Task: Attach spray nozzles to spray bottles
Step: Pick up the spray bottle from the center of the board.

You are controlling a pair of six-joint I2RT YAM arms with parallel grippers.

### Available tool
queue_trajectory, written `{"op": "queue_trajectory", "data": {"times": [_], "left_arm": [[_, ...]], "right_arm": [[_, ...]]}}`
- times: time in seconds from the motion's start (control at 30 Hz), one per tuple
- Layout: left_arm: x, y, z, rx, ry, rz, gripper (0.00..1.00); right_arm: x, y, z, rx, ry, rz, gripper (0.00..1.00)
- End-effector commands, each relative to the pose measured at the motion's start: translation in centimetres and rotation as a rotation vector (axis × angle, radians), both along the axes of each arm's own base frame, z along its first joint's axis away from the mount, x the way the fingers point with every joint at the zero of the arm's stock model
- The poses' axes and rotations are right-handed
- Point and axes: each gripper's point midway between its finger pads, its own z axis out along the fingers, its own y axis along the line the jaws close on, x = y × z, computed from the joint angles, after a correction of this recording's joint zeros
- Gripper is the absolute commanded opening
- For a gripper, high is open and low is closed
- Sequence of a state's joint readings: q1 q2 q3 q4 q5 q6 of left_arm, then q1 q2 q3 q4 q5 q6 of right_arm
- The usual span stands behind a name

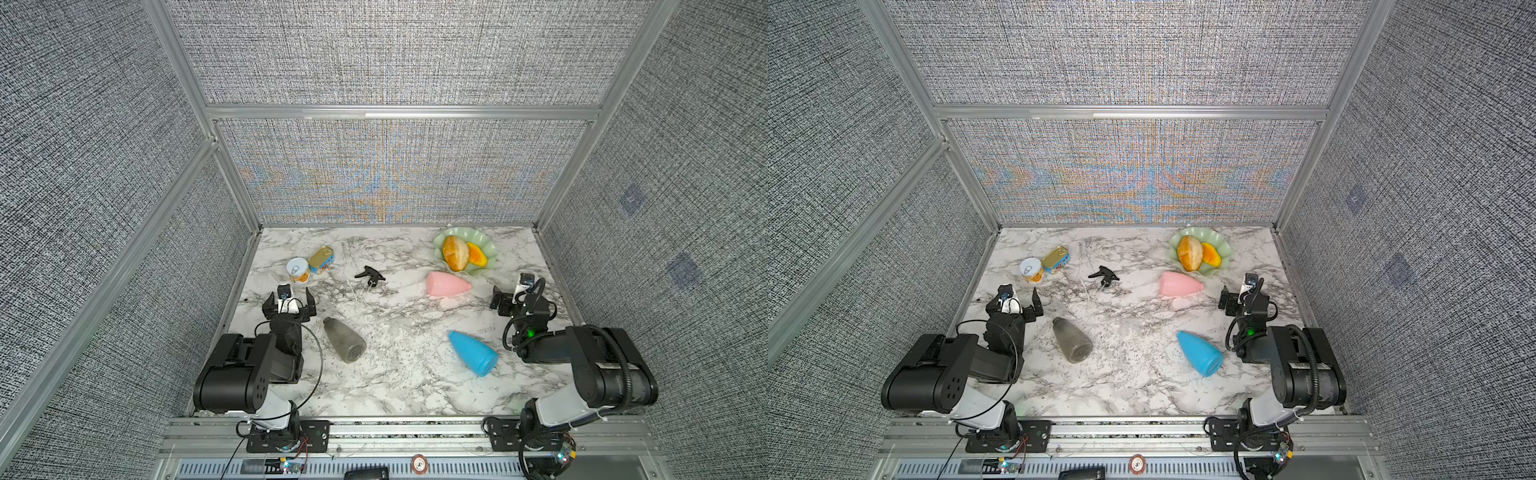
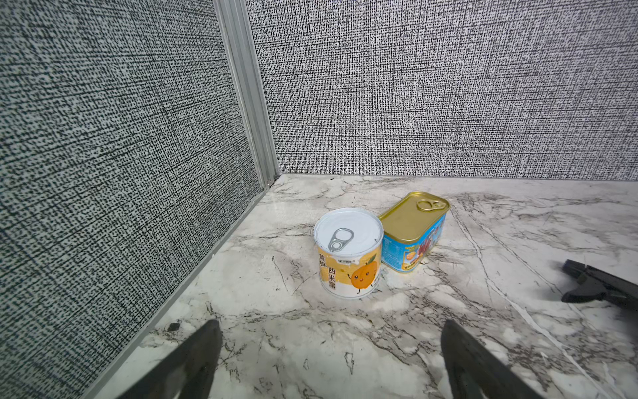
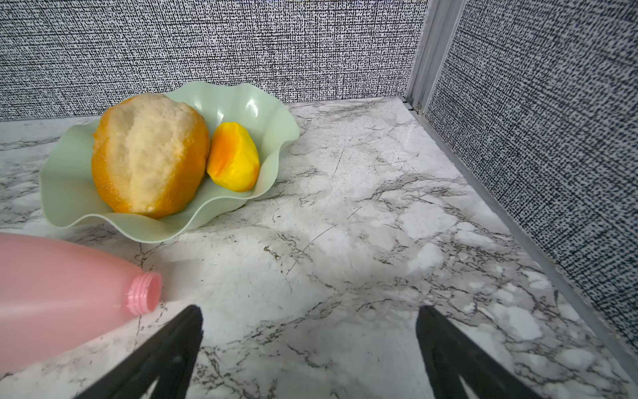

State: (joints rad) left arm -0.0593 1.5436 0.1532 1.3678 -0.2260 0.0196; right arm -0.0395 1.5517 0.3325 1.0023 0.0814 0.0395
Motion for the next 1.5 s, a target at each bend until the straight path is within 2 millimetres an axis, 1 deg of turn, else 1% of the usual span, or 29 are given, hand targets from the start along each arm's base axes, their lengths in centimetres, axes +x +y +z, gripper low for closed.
{"op": "queue_trajectory", "data": {"times": [0.0, 1.0, 1.1, 1.13, 1.17, 1.2, 1.27, 1.3, 1.33, 1.37, 1.4, 1.43, 1.47], "left_arm": [[0.0, -0.1, 0.7, -0.004, -0.029, -0.008, 0.99], [0.1, -0.2, 0.7, -0.005, -0.027, -0.01, 0.99], [0.1, -0.1, 0.7, -0.004, -0.029, -0.008, 0.99], [0.0, -0.1, 0.7, -0.002, -0.031, -0.008, 0.99], [-0.1, 0.0, 1.0, 0.004, -0.041, 0.001, 0.99], [-0.4, 0.4, 1.5, 0.001, -0.056, 0.032, 0.99], [-1.1, 0.7, 3.2, 0.002, -0.08, 0.061, 0.99], [-1.2, 0.6, 4.1, 0.0, -0.074, 0.067, 0.99], [-1.0, 0.1, 5.3, -0.002, -0.063, 0.042, 0.99], [-0.8, -0.7, 7.2, -0.008, -0.07, -0.003, 0.99], [-0.7, -1.3, 9.0, -0.049, -0.078, -0.038, 0.99], [-0.7, -1.8, 11.3, -0.081, -0.104, -0.066, 0.99], [-0.7, -2.5, 13.8, -0.117, -0.122, -0.101, 0.99]], "right_arm": [[0.0, 0.0, 0.4, -0.002, -0.018, -0.001, 0.99], [-0.1, 0.0, 0.4, 0.004, -0.018, 0.003, 0.99], [-0.1, 0.0, 0.5, 0.001, -0.021, 0.0, 0.99], [-0.1, -0.3, 0.6, -0.005, -0.024, -0.018, 0.99], [-0.1, -1.1, 1.0, -0.011, -0.02, -0.074, 0.99], [0.1, -1.6, 1.9, -0.023, -0.015, -0.121, 0.99], [0.4, -2.3, 4.4, -0.061, 0.024, -0.2, 0.99], [0.6, -2.6, 6.1, -0.089, 0.021, -0.245, 0.99], [0.6, -2.5, 7.9, -0.118, 0.029, -0.281, 0.99], [0.7, -2.3, 10.0, -0.131, 0.031, -0.311, 0.99], [0.9, -1.6, 12.0, -0.118, 0.045, -0.314, 0.99], [0.9, -0.9, 13.6, -0.096, 0.069, -0.299, 0.99], [0.7, 0.0, 14.3, -0.055, 0.121, -0.266, 0.99]]}}
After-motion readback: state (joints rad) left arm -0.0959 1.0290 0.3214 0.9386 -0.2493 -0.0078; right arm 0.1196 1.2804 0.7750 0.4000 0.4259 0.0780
